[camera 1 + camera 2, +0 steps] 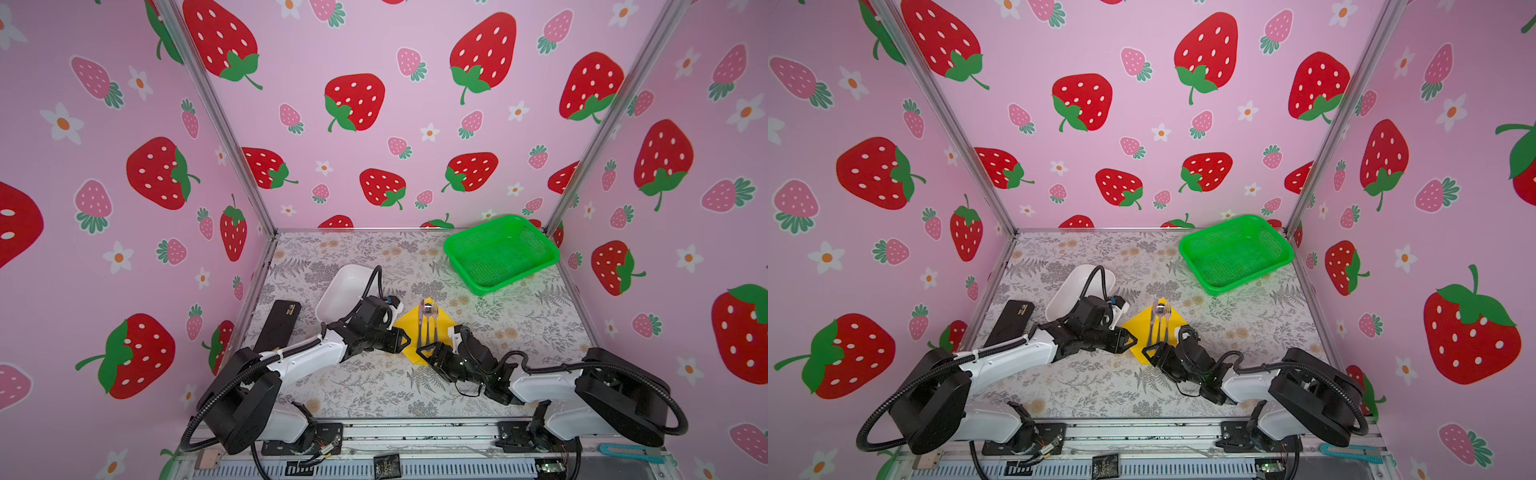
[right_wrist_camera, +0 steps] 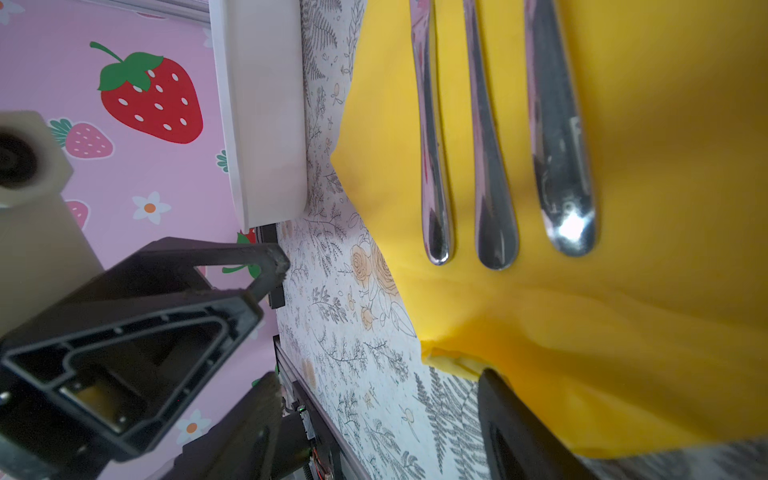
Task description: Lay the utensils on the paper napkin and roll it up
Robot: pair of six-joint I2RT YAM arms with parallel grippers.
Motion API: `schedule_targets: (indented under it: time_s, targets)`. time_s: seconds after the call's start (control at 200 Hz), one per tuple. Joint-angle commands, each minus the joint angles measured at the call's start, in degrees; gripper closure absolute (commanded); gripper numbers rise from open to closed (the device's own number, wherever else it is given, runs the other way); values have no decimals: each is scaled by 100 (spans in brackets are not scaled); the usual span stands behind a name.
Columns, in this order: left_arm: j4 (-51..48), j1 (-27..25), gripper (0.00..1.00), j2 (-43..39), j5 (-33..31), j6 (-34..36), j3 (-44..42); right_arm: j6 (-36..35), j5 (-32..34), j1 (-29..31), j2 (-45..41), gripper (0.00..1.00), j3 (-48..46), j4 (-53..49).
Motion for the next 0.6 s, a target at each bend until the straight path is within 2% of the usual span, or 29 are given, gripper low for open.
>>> schedule_targets:
  time_s: [0.0, 0.215, 0.355, 0.485, 0.595]
  targets:
    - [779, -260, 63, -216, 55, 934, -354, -31, -133, -56, -40, 26, -112, -10]
    - [988, -875, 64, -278, -270, 2380, -653, -96, 190, -140, -787, 27, -457, -516]
    - [931, -1418, 63, -1, -843, 3196, -558, -316, 387, -312, -1348, 27, -499, -1199]
    - [738, -1814, 63, 319, -1416, 3688, -382, -765, 384, -732, -1699, 26, -253, -2344]
    - [630, -2101, 63, 439, -1644, 3951, -267, -1087, 204, -1171, -1910, 26, -164, -2807]
